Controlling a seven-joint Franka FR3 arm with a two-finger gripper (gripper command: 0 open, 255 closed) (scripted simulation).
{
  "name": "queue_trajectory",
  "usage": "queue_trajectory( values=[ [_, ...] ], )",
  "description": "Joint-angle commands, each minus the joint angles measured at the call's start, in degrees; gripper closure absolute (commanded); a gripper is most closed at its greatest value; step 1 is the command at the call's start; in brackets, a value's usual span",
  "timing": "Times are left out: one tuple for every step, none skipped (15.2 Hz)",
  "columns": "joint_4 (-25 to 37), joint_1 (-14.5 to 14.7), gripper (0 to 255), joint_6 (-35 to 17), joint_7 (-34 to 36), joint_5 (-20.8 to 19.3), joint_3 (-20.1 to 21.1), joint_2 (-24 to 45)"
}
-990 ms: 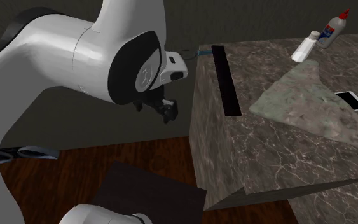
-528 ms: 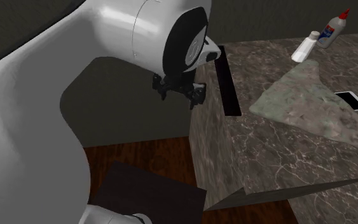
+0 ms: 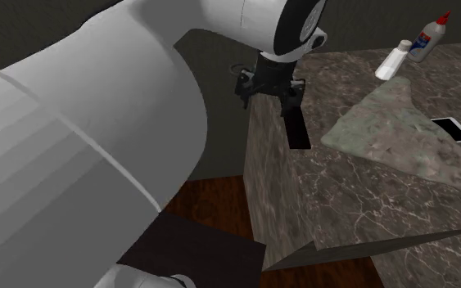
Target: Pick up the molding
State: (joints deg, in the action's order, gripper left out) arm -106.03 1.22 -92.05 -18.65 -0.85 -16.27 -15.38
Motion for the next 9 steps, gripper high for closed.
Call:
queue_trajectory(
  values=[
    [5.04, 0.15, 0, 0.48, -3.35, 0.96, -1.32, 4.71],
    [7.92, 0.06, 0, 1.02, -5.11, 1.57, -2.02, 7.17],
    [10.93, -0.09, 0, 1.66, -6.86, 2.27, -2.68, 9.7],
    [14.11, -0.33, 0, 2.41, -8.61, 3.05, -3.29, 12.31],
    [17.48, -0.68, 0, 3.27, -10.34, 3.92, -3.85, 15.01],
    [21.05, -1.14, 0, 4.27, -12.05, 4.88, -4.35, 17.81],
    [24.88, -1.73, 0, 5.41, -13.72, 5.92, -4.78, 20.72],
    [26.83, -2.12, 0, 6.02, -14.5, 6.44, -4.91, 22.18],
    [25.6, -2.08, 0, 5.11, -14.46, 6.3, -4.79, 21.83]
  ],
)
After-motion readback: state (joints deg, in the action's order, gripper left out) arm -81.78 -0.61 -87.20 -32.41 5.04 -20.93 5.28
